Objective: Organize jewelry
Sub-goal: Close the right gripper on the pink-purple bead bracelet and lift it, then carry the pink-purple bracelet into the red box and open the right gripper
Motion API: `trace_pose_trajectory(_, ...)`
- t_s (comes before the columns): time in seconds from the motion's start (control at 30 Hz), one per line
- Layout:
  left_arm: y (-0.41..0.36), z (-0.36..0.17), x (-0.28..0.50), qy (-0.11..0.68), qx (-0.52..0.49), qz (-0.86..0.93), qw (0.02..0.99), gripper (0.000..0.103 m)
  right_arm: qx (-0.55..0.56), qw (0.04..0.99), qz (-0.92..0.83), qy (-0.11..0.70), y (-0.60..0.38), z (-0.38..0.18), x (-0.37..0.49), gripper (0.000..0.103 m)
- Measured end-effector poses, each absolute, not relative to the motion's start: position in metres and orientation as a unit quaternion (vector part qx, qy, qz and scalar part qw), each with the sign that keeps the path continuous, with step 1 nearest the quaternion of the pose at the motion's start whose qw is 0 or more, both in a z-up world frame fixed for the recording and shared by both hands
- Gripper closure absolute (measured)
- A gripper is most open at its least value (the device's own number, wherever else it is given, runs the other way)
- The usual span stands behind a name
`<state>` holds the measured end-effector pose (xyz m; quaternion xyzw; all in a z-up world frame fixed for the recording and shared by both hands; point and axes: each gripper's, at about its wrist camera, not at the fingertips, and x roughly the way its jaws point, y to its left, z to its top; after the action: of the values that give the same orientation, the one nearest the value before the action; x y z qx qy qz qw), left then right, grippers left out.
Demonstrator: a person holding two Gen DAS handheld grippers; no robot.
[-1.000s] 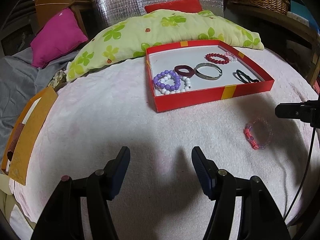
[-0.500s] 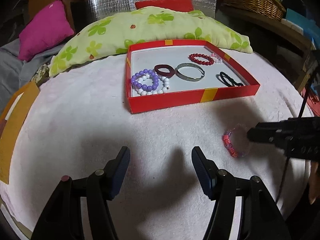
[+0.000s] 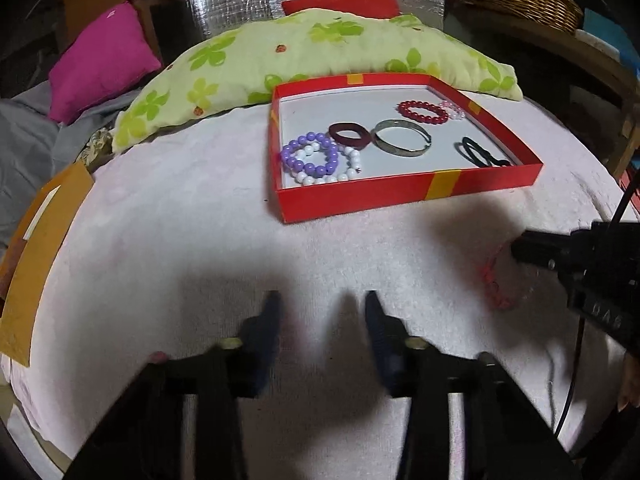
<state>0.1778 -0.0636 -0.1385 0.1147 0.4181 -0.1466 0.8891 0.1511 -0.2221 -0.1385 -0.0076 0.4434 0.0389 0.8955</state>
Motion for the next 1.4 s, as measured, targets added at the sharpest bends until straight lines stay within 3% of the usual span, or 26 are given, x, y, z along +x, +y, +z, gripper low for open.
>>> trace_pose_trajectory(0.43, -0.054, -0.112, 0.188, 0.404, 0.077, -0.142, 0.900, 0.069, 0.067, 0.929, 0.072, 0.356, -0.245, -0.077, 0.143, 0.094)
trace_pose_trajectory(0.73, -0.065, -0.097, 0.223, 0.381, 0.060, -0.144, 0.911, 0.069, 0.101, 0.922, 0.074, 0.366, -0.252, -0.056, 0.217, 0.094)
trace_pose_trajectory(1.1, -0.056, -0.101, 0.241, 0.365, 0.072, -0.135, 0.918, 0.069, 0.113, 0.904, 0.043, 0.409, -0.213, -0.076, 0.363, 0.094)
trace_pose_trajectory(1.4, -0.045, -0.099, 0.250, 0.372, 0.039, -0.138, 0.917, 0.069, 0.120, 0.883, -0.025, 0.452, -0.226, -0.113, 0.397, 0.091)
